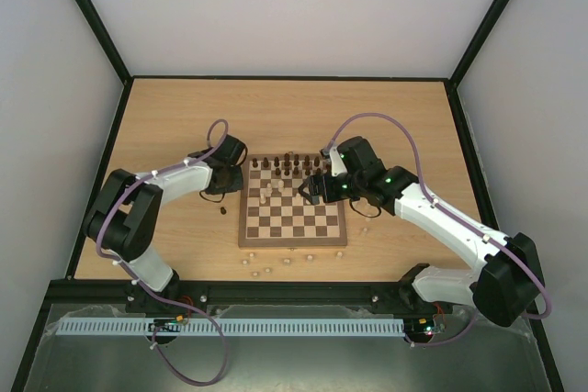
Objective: Set up the chess pieces on the board
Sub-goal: Pick up the chess piece at the center of the board.
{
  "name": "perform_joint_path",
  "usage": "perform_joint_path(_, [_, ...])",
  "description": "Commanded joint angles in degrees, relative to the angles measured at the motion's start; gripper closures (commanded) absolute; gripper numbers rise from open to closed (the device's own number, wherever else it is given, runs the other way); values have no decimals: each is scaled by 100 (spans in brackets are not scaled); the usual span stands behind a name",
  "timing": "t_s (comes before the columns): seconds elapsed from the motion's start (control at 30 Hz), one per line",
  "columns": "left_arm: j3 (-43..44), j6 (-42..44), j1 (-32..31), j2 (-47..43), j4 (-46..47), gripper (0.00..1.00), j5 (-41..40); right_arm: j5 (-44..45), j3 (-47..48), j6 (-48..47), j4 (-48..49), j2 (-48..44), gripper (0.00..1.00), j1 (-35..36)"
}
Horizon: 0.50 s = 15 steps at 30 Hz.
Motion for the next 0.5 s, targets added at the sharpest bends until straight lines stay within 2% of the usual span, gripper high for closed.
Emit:
perform_joint_path(0.0, [161, -33, -60, 41, -186, 96, -27, -64, -64, 31, -16, 29, 9, 19])
perform_joint_path(0.23, [938, 77, -457, -328, -956, 95, 72, 95, -36, 43, -61, -90, 9, 19])
perform_joint_path(0.47, [1650, 228, -779, 12, -1265, 92, 103, 275, -22, 57, -109, -154, 9, 19])
